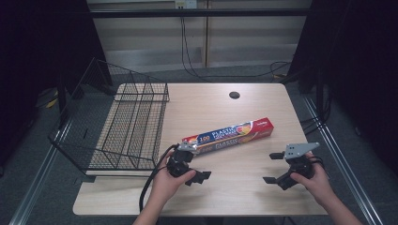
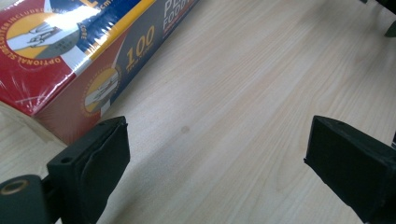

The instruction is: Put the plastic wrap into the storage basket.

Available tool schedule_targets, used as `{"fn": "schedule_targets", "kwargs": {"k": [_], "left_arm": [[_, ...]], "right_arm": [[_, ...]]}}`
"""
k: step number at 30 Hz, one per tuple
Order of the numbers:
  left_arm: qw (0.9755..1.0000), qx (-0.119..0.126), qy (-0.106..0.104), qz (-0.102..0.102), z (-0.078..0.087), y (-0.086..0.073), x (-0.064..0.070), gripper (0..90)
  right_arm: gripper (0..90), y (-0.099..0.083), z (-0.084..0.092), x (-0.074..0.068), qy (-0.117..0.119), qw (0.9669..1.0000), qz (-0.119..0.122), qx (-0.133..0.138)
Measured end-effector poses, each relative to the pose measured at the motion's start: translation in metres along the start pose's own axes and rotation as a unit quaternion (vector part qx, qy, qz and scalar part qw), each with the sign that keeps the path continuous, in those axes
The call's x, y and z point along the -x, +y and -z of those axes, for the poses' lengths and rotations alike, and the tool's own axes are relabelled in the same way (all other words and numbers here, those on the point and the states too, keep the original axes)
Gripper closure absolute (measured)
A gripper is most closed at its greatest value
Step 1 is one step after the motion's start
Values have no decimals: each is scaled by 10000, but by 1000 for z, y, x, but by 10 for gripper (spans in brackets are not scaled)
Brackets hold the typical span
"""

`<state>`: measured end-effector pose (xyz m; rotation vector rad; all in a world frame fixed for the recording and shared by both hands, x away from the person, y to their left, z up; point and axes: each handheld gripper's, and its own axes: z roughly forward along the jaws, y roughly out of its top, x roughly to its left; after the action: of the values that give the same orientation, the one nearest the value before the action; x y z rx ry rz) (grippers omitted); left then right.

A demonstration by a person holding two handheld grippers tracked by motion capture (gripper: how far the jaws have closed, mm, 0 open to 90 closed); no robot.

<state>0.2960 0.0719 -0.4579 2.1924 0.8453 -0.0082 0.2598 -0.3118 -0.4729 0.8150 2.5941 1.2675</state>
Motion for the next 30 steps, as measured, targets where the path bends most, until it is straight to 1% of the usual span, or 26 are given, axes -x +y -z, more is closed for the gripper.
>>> {"fn": "schedule_targets", "kwargs": {"k": [1, 2, 5, 6, 7, 8, 9, 10, 12, 14, 15, 17, 18, 19, 20, 21, 23, 24, 25, 27, 29, 30], "left_arm": [[10000, 1, -3, 2, 1, 1, 0, 57], [10000, 4, -13, -39, 1, 1, -1, 55], [9999, -52, -20, -109, 2, 3, -1, 48], [9999, -25, -45, -87, 1, 3, -1, 45], [9999, -22, -97, -94, 1, 3, 0, 42], [9999, -26, -110, -106, 1, 4, 0, 39], [9998, -57, -156, -132, 1, 5, 1, 36], [9997, -74, -151, -151, 1, 5, 1, 32], [9995, -111, -145, -247, 1, 7, 3, 32], [9994, -130, -228, -232, 2, 10, 4, 31], [9994, -144, -226, -236, 3, 12, 4, 29], [9992, -140, -243, -293, 4, 17, 4, 28], [9993, -102, -213, -307, 4, 21, 4, 27], [9992, -101, -229, -323, 5, 24, 3, 26], [9992, -122, -228, -318, 5, 27, 4, 26], [9989, -127, -281, -340, 4, 30, 3, 25], [9987, -181, -275, -395, 3, 37, 2, 19], [9986, -200, -228, -432, 3, 40, 2, 19], [9985, -151, -164, -491, 2, 44, 2, 19], [9986, -164, -187, -473, 1, 49, 1, 19], [9982, -205, -157, -548, -2, 57, 0, 19], [9981, -189, -227, -549, -4, 61, -1, 23]], "right_arm": [[38, 1, 0, 0, -36, 10000, 11, -9], [37, 1, 1, 0, -52, 10000, 26, 7], [37, 2, 3, 0, -36, 10000, 41, 41], [36, 2, 3, 0, -60, 10000, 37, 51], [37, 1, 3, -1, -37, 10000, 31, 27], [37, 0, 4, -1, -59, 10000, 67, 25], [36, 0, 4, -1, -69, 10000, 60, 37], [36, 0, 5, -1, -4, 10000, 45, 38], [34, -1, 6, -1, -28, 10000, 25, 85], [34, -1, 6, 0, -30, 10000, 43, 55], [34, -1, 6, 0, -56, 10000, 46, 56], [34, -1, 6, -1, 16, 10000, 43, 64], [34, -1, 7, -1, 40, 9999, 93, 76], [34, -1, 7, -1, 6, 9999, 96, 80], [34, -1, 7, -2, 26, 9999, 92, 69], [34, -1, 6, -2, 29, 9999, 110, 83], [34, -1, 6, -2, 67, 9999, 109, 71], [34, -1, 6, -1, 82, 9999, 120, 72], [34, -1, 6, -1, 51, 9999, 114, 83], [34, -1, 5, 0, 77, 9999, 105, 104], [34, 0, 6, 1, 120, 9998, 98, 126], [34, 0, 5, 1, 126, 9998, 105, 129]]}}
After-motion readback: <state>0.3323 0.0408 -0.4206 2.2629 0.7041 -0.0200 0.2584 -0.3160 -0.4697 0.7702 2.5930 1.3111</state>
